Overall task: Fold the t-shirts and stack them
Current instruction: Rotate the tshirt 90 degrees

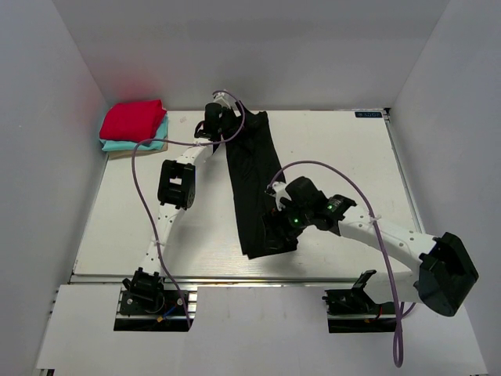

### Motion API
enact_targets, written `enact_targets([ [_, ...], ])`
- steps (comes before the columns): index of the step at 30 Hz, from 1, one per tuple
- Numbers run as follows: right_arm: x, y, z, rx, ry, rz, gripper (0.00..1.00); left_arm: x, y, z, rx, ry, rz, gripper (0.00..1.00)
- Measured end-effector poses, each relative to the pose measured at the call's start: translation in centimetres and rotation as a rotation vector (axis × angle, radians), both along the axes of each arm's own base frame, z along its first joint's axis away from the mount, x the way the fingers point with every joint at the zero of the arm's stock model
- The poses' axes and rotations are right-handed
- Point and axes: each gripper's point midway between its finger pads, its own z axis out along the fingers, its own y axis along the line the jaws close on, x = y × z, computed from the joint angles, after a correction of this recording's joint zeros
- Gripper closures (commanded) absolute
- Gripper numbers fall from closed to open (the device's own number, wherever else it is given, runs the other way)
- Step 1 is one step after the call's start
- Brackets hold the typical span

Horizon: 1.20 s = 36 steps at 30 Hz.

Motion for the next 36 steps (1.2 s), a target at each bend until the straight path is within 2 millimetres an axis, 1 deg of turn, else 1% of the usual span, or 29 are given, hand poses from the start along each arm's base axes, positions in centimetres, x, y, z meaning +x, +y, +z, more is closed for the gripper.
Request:
enact_targets([
  [3,1.6,0.6,0.8,0.008,-0.058,-0.026,0.10,0.3,0.3,0.0,0.021,-0.027,0.014,0.00],
  [7,3.8,0.6,0.5,-0.041,-0.116,-0.090,0.10,0.7,0.9,0.0,0.078,-0.077,0.030,0.00],
  [9,4.8,0.5,0.4,-0.063,-0.139,-0.127,0.10,0.8,1.5,0.0,0.120,-0.087,0.050,0.00],
  [11,5.4,0.2,0.1,-0.083,-0.145,-0.169,0.10,0.8,2.1,1.0,0.156,-0.108,0.072,0.00],
  [13,5.7,0.1,-0.2,-0.091,-0.132,-0.203,0.10,1.0,2.4,3.6,0.171,-0.155,0.084,0.00],
  [14,5.7,0.2,-0.4,-0.091,-0.121,-0.215,0.10,1.1,2.5,5.3,0.174,-0.185,0.092,0.00],
  [16,5.7,0.5,-0.9,-0.089,-0.096,-0.235,0.10,1.2,2.8,9.7,0.173,-0.257,0.109,0.00],
  [18,5.5,0.7,-1.8,-0.091,-0.065,-0.245,0.10,0.9,3.1,14.2,0.165,-0.329,0.120,0.00],
  [19,5.3,0.7,-2.4,-0.098,-0.049,-0.246,0.10,0.7,3.3,16.7,0.159,-0.365,0.126,0.00],
  [22,4.1,0.6,-4.5,-0.116,0.013,-0.227,0.10,-0.6,4.0,22.6,0.142,-0.449,0.129,0.00],
  [24,3.4,0.7,-5.4,-0.125,0.055,-0.213,0.10,-2.0,4.2,25.4,0.138,-0.482,0.108,0.00],
  [26,3.0,1.0,-5.8,-0.116,0.078,-0.200,0.10,-3.2,4.8,26.5,0.162,-0.481,0.099,0.00],
  [27,2.8,1.2,-5.9,-0.104,0.089,-0.191,0.10,-3.8,5.1,26.4,0.181,-0.467,0.097,0.00],
  [28,2.6,1.5,-5.9,-0.088,0.094,-0.180,0.10,-4.8,5.6,26.3,0.202,-0.441,0.097,0.00],
  [29,2.4,1.7,-6.0,-0.075,0.099,-0.170,0.10,-5.7,6.1,25.5,0.224,-0.407,0.100,0.00],
  [32,1.8,2.7,-5.7,-0.040,0.099,-0.133,0.10,-10.0,8.3,21.4,0.307,-0.268,0.119,0.00],
  [33,1.7,2.9,-5.6,-0.032,0.094,-0.125,0.10,-11.7,9.1,19.8,0.333,-0.223,0.130,0.00],
  [34,1.6,3.2,-5.5,-0.026,0.088,-0.116,0.10,-13.9,10.1,17.9,0.365,-0.168,0.140,0.00],
  [36,1.4,3.4,-5.5,-0.026,0.081,-0.103,0.10,-17.4,11.6,15.6,0.402,-0.110,0.159,0.00],
])
